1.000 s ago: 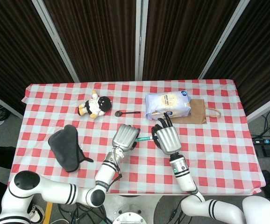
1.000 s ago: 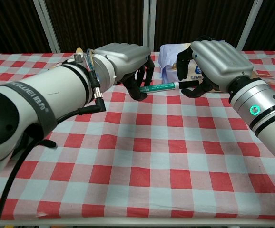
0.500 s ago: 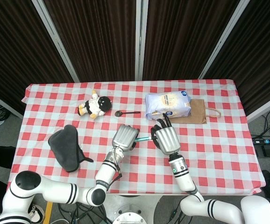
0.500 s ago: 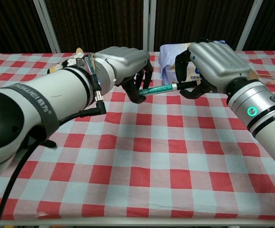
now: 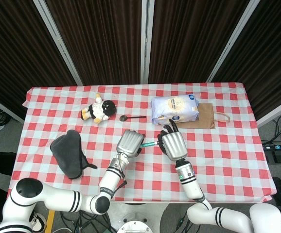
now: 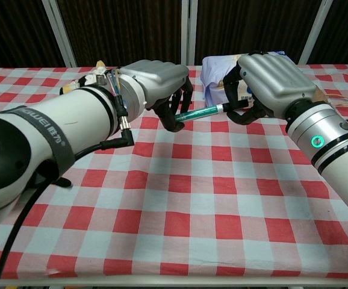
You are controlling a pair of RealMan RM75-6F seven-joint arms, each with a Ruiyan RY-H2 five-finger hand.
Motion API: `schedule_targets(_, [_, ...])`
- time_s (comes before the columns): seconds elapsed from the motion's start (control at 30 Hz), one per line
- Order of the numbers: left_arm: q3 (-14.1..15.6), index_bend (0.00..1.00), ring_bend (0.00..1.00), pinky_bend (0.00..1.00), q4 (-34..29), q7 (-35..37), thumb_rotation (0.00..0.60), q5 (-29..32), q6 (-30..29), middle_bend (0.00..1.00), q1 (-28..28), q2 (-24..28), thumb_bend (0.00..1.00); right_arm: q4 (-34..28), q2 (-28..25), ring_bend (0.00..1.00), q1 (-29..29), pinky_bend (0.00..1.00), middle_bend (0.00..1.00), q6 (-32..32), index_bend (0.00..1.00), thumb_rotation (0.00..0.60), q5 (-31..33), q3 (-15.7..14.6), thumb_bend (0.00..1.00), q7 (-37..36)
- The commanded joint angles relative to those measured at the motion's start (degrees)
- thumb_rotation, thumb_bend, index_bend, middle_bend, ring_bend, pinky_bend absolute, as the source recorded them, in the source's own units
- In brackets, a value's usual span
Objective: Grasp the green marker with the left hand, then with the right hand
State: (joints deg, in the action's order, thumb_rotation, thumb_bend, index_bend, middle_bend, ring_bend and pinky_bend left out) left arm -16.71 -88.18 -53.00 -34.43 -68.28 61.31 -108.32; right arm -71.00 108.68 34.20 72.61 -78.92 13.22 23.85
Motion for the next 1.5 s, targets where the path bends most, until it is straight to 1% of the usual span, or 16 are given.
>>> schedule_targets(0.03, [0.04, 0.54, 0.50, 0.56, -0.03, 0.06, 0.600, -0.07, 0.01, 0.56, -0.04, 0.03, 0.43, 0.22, 0.15, 0.31, -0.02, 0.14, 0.67, 0.12, 0.79, 0.600, 0.11, 0.04, 0.26, 0.02])
schedule_targets(0.27, [0.47, 0.54, 0.50, 0.56, -0.17, -0.09, 0.600, -0.11, 0.05, 0.56, -0.26, 0.36, 0.43, 1.22, 0.53, 0.36, -0.32, 0.19, 0.74, 0.84, 0.89, 0.600, 0.23, -0.06, 0.30, -0.02])
schedule_targets(0.37, [0.85, 0.54, 0.50, 0.56, -0.09, 0.04, 0.600, -0.11, 0.05, 0.56, -0.58, 0.50, 0.43, 1.65, 0.42, 0.37, -0.70, 0.20, 0.76, 1.06, 0.91, 0.600, 0.40, -0.23, 0.31, -0.31])
schedule_targets(0.5, [1.30, 0.54, 0.50, 0.56, 0.13, 0.84, 0.600, -0.36, -0.07, 0.56, -1.30, 0.65, 0.43, 2.43, -0.04, 0.37, -1.49, 0.20, 0.76, 1.54, 0.91, 0.600, 0.62, -0.51, 0.31, -1.11])
schedule_targets(0.7, [3.25, 0.53, 0.50, 0.56, 1.55, 2.87, 0.600, -1.26, 0.46, 0.56, -3.16, 0.62, 0.43, 4.69, -1.17, 0.37, -3.21, 0.20, 0.76, 1.13, 0.91, 0.600, 1.81, -1.35, 0.31, -2.76])
schedule_targets(0.9, [5.41, 0.53, 0.50, 0.56, 4.78, 5.97, 0.600, -3.38, 2.72, 0.56, -4.89, -0.10, 0.42, 8.05, -1.10, 0.37, -4.59, 0.20, 0.75, -0.41, 0.92, 0.600, 3.14, -2.33, 0.31, -5.17])
schedule_targets(1.07, [7.03, 0.52, 0.50, 0.56, 8.30, 6.60, 0.600, -5.44, 4.32, 0.55, -5.43, -1.38, 0.42, 10.65, -0.19, 0.37, -5.17, 0.20, 0.75, -1.22, 0.91, 0.600, 3.45, -2.84, 0.30, -7.00])
schedule_targets(1.13, [7.09, 0.49, 0.47, 0.54, 8.89, 6.29, 0.600, -4.99, 5.33, 0.53, -5.50, -1.47, 0.37, 11.27, -0.11, 0.36, -5.28, 0.20, 0.73, -1.86, 0.88, 0.600, 3.49, -3.13, 0.28, -7.51])
schedule_targets(1.2, [7.00, 0.41, 0.43, 0.50, 8.84, 6.91, 0.600, -5.34, 6.24, 0.48, -5.67, -1.11, 0.27, 11.08, -0.51, 0.34, -5.33, 0.16, 0.68, -2.85, 0.79, 0.600, 3.61, -3.39, 0.20, -8.22])
schedule_targets(1.23, [7.11, 0.39, 0.42, 0.50, 8.96, 7.42, 0.600, -6.11, 6.57, 0.47, -5.82, -0.86, 0.24, 10.63, -1.03, 0.32, -5.32, 0.15, 0.65, -3.76, 0.76, 0.600, 3.77, -3.56, 0.16, -8.57])
schedule_targets(1.27, [7.19, 0.37, 0.41, 0.48, 9.14, 7.80, 0.600, -6.72, 6.67, 0.45, -5.95, -0.75, 0.22, 10.18, -1.48, 0.29, -5.33, 0.12, 0.61, -4.49, 0.70, 0.600, 4.06, -3.63, 0.11, -8.59])
schedule_targets(1.3, [7.24, 0.35, 0.39, 0.48, 9.29, 8.22, 0.600, -7.22, 6.79, 0.44, -6.11, -0.68, 0.20, 9.63, -1.94, 0.25, -5.35, 0.09, 0.56, -5.17, 0.64, 0.600, 4.36, -3.68, 0.08, -8.54])
schedule_targets(1.37, [7.21, 0.33, 0.37, 0.46, 9.49, 9.00, 0.600, -7.83, 7.12, 0.41, -6.48, -0.52, 0.18, 8.37, -2.88, 0.18, -5.38, 0.04, 0.46, -6.26, 0.53, 0.600, 4.91, -3.68, 0.04, -8.40])
schedule_targets(1.5, [6.97, 0.32, 0.34, 0.43, 9.48, 10.07, 0.600, -9.02, 6.78, 0.38, -7.20, -0.31, 0.16, 6.29, -4.13, 0.09, -5.57, 0.00, 0.33, -6.89, 0.39, 0.600, 5.36, -3.56, 0.02, -8.40])
